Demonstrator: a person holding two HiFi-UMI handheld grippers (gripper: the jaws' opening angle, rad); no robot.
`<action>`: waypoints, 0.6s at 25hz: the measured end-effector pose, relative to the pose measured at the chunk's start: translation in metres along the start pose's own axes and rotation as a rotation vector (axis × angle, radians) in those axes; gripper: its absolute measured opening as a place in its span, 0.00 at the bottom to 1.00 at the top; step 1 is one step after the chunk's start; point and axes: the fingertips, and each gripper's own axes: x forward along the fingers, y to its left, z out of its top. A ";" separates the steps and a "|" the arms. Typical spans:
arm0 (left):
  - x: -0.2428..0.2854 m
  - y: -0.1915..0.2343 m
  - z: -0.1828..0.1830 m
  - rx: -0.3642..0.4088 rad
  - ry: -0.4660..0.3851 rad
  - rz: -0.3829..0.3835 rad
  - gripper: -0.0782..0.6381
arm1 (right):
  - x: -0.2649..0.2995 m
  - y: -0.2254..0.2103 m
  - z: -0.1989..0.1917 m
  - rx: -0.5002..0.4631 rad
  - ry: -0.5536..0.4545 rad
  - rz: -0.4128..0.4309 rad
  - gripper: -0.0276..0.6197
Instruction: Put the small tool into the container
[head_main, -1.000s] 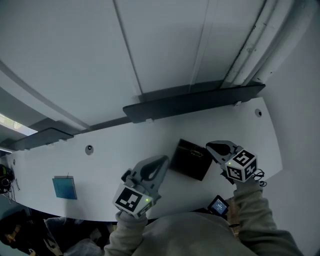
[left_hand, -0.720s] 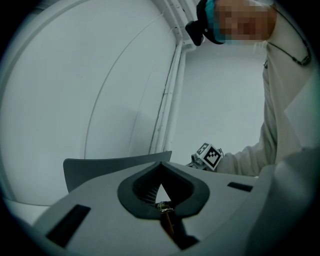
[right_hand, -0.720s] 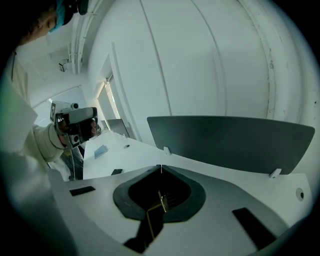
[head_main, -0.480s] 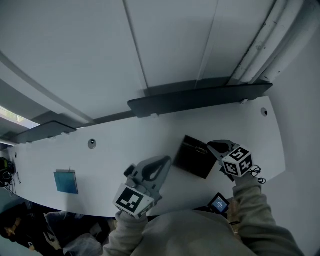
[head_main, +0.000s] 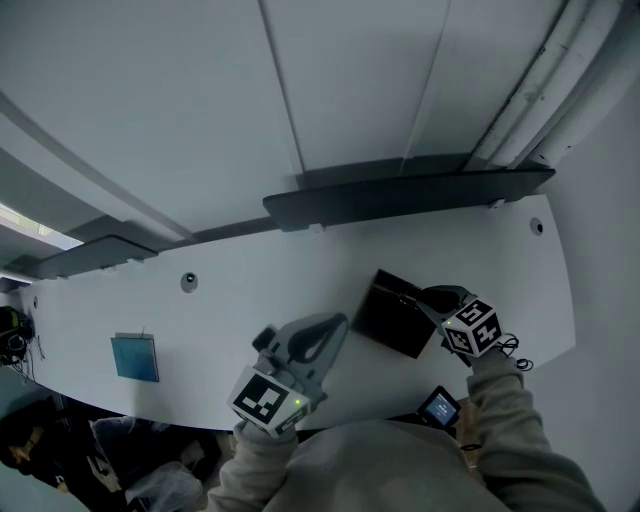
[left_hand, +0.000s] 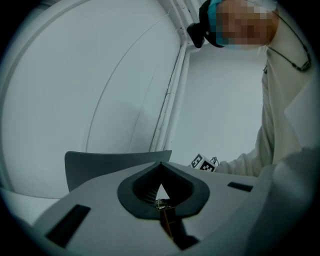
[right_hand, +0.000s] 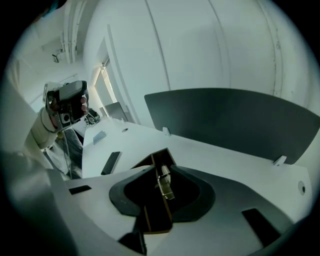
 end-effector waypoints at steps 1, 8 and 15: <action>0.000 -0.001 -0.001 -0.015 -0.001 -0.011 0.11 | 0.003 0.003 -0.005 0.002 0.024 0.022 0.17; -0.002 -0.001 -0.006 -0.048 -0.004 -0.020 0.11 | 0.021 0.007 -0.020 -0.060 0.127 0.041 0.25; -0.009 0.008 -0.012 -0.065 0.005 0.004 0.11 | 0.037 0.008 -0.028 -0.129 0.207 0.052 0.27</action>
